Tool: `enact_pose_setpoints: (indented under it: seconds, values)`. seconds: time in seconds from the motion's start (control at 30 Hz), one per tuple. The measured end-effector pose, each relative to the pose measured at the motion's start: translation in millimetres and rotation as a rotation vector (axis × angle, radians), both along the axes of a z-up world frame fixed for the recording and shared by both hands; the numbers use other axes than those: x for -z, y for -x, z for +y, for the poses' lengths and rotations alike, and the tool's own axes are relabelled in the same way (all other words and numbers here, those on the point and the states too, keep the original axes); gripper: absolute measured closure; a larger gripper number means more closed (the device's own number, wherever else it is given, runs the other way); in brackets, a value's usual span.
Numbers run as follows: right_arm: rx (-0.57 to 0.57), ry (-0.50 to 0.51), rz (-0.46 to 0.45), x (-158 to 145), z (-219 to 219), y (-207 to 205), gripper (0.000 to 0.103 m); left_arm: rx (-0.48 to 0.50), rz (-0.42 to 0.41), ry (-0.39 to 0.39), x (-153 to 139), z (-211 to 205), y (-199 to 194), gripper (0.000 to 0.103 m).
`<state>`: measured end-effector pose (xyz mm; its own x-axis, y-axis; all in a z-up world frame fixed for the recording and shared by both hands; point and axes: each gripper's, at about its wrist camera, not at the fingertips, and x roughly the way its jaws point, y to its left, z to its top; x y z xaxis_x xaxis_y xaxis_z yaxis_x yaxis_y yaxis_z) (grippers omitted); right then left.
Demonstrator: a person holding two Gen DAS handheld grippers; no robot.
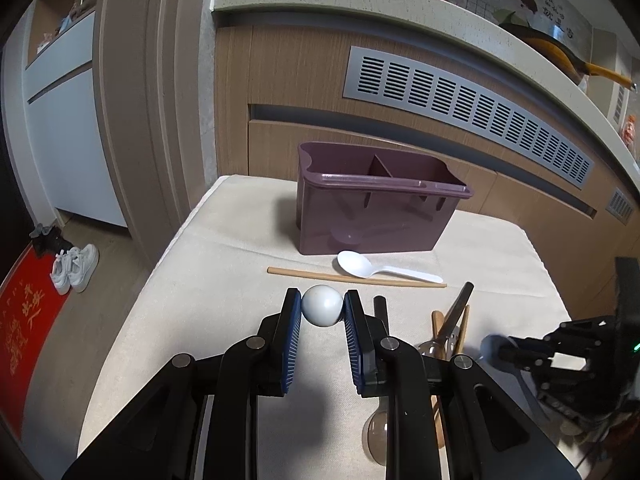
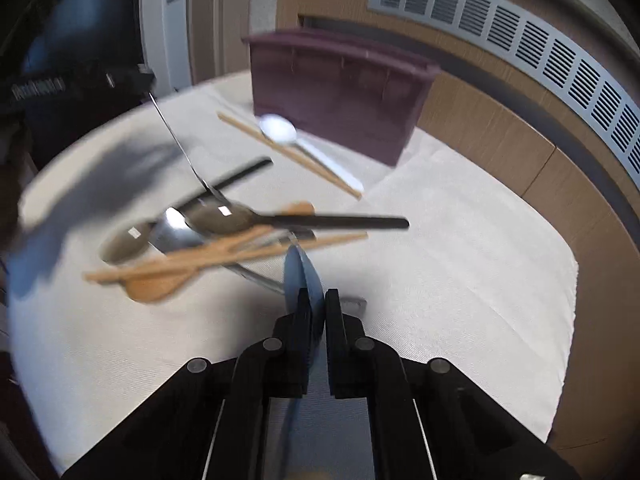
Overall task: Organize utensils
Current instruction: 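Lift the ball-handled spoon with the left gripper while the right lifts the spatula, then carry both utensils over the purple caddy and open both grippers to drop them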
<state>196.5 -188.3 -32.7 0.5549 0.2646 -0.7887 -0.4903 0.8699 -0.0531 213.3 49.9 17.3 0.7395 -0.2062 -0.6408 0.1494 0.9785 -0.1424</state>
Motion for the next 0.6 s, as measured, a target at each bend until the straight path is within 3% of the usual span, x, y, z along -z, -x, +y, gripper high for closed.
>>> enact_pose_setpoints:
  seconds: [0.33, 0.43, 0.6]
  values:
    - [0.017, -0.157, -0.044, -36, -17, 3, 0.098, -0.011, -0.057, -0.001, -21, 2, 8, 0.081]
    - [0.056, -0.201, -0.101, -58, -25, -2, 0.098, -0.007, -0.120, -0.014, -54, 2, 2, 0.081]
    - [0.085, -0.276, -0.360, -150, -26, -29, 0.098, -0.001, -0.305, -0.061, -137, -6, -20, 0.081]
